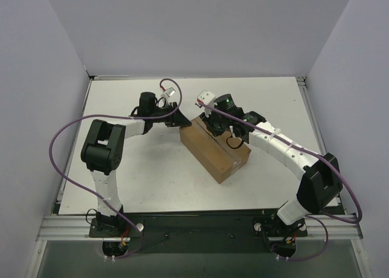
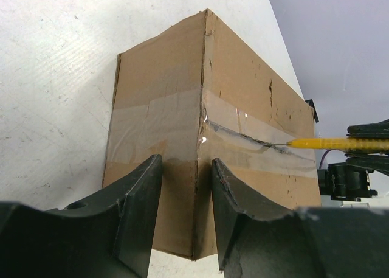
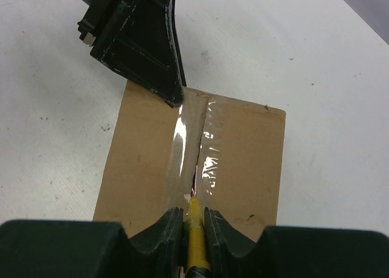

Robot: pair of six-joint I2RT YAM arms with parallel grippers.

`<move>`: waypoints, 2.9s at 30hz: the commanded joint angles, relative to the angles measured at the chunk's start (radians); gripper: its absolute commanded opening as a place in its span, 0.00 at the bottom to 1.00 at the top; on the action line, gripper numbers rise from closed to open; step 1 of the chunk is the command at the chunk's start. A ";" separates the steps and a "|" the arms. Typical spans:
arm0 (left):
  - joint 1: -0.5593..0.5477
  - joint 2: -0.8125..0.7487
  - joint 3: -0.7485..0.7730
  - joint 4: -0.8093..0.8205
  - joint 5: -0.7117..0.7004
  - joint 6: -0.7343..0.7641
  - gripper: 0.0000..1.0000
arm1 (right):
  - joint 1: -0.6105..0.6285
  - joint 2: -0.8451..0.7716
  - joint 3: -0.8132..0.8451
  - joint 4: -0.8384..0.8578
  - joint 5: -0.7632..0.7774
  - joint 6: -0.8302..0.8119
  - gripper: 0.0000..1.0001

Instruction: Unpack the express box

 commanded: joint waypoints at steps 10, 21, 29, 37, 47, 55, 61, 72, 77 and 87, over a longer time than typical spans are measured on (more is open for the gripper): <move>0.005 0.046 0.038 -0.056 -0.086 0.051 0.46 | -0.002 -0.132 -0.072 -0.106 0.055 0.015 0.00; 0.005 0.063 0.058 -0.076 -0.099 0.063 0.46 | -0.009 -0.186 -0.089 -0.186 0.064 0.027 0.00; 0.006 0.066 0.064 -0.087 -0.106 0.071 0.46 | -0.017 -0.214 -0.122 -0.223 0.049 0.033 0.00; 0.005 0.067 0.065 -0.088 -0.101 0.069 0.46 | -0.026 -0.227 -0.089 -0.233 0.044 0.058 0.00; -0.001 0.070 0.070 -0.087 -0.098 0.063 0.46 | -0.025 -0.174 0.012 -0.140 0.035 0.097 0.00; 0.000 0.066 0.065 -0.090 -0.101 0.065 0.46 | 0.018 -0.122 0.001 -0.063 0.069 0.102 0.00; 0.000 0.066 0.069 -0.090 -0.102 0.063 0.46 | 0.044 -0.106 -0.005 -0.052 0.108 0.087 0.00; 0.002 0.069 0.069 -0.087 -0.102 0.059 0.46 | 0.057 -0.119 -0.056 -0.065 0.151 0.058 0.00; 0.002 0.069 0.066 -0.088 -0.104 0.062 0.46 | 0.057 -0.129 -0.071 -0.074 0.153 0.045 0.00; 0.003 0.075 0.070 -0.091 -0.112 0.062 0.46 | 0.057 -0.175 -0.096 -0.147 0.153 0.055 0.00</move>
